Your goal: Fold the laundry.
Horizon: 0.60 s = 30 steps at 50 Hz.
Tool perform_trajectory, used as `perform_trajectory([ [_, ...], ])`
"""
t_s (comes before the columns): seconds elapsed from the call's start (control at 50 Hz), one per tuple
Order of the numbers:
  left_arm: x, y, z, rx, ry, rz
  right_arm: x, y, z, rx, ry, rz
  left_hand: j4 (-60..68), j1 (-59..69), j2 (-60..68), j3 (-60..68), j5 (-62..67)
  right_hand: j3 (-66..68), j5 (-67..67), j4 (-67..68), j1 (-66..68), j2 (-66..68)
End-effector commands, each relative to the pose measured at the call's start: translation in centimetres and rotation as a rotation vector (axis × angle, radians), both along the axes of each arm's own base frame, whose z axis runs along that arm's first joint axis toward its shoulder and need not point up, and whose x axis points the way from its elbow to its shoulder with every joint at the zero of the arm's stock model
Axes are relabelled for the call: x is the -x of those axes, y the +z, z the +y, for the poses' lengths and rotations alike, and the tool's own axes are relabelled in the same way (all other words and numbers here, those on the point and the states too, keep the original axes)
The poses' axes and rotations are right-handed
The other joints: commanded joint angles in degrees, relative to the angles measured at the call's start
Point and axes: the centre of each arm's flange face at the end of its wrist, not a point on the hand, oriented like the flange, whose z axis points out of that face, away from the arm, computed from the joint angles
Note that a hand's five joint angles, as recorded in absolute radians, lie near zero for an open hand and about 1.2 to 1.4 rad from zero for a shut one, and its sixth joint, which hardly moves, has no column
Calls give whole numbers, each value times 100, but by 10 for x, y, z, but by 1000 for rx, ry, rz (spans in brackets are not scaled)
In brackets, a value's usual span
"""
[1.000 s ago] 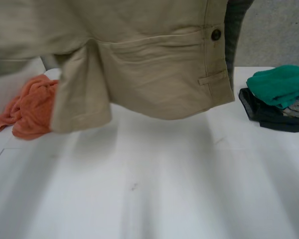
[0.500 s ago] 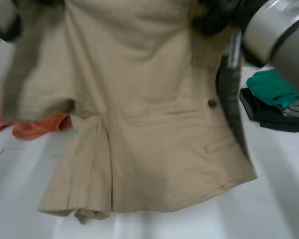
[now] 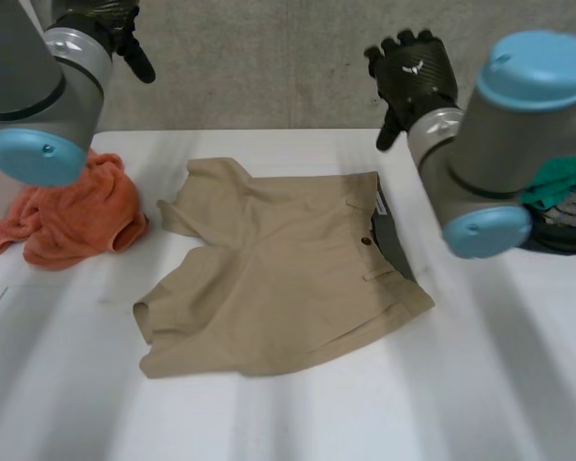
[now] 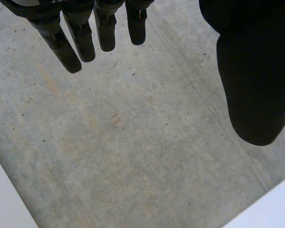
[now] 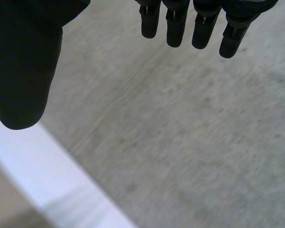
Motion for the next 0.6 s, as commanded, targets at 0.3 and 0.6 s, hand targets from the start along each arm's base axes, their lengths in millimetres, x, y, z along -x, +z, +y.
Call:
perform_trajectory([
  [0.3,-23,-128,202,-647,-311,-390,89,-85,110,-529,413,491,2580,2622,2549,2525,2460,2045,1946,1988,1935,2032],
  [0.6,-47,-208,200,-809,-262,-448,88,-152,102,-423,469,450,2297,2339,2267,2243,2177,2162,2063,2106,2053,2150],
])
